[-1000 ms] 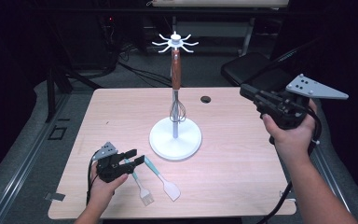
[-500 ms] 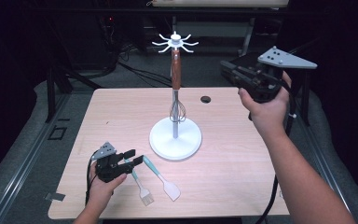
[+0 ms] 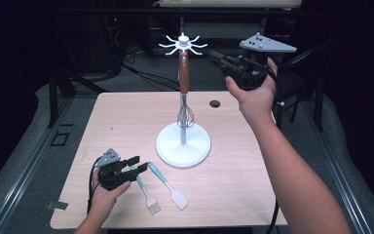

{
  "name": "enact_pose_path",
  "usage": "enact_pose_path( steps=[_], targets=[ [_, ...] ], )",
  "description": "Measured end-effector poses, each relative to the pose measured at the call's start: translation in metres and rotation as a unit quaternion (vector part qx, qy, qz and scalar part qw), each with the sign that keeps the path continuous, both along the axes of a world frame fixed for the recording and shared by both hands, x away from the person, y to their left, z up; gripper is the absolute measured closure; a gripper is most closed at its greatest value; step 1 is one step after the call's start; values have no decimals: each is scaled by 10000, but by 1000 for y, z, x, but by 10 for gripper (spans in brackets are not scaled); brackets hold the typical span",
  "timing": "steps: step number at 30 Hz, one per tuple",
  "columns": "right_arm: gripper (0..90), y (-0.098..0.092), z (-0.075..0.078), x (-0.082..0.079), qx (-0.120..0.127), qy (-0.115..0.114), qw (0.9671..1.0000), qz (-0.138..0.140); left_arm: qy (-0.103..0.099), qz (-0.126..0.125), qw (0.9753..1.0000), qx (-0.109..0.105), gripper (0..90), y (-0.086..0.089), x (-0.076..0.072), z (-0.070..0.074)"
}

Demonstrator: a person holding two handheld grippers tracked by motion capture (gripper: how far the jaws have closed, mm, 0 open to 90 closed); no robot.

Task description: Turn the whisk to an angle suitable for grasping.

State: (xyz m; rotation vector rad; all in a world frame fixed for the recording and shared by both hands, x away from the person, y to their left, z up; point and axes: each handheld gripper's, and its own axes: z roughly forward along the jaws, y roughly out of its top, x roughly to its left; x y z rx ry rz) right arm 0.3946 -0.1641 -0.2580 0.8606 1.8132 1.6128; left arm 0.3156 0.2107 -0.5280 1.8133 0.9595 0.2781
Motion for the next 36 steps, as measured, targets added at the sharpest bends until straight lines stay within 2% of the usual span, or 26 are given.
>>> enact_pose_path(
  steps=[5, 10, 36],
  targets=[
    [900, 8, 0, 7, 2, 36, 10000, -5, 105, -61, 9999, 22, 514, 1, 2, -2],
    [900, 17, 1, 10, 22, 22, 10000, 8, 102, -18, 9999, -21, 514, 2, 2, -3],
    [900, 43, 3, 3, 49, -4, 9995, 313, 163, 26, 9998, -91, 519, 5, 4, -5]
  ],
)
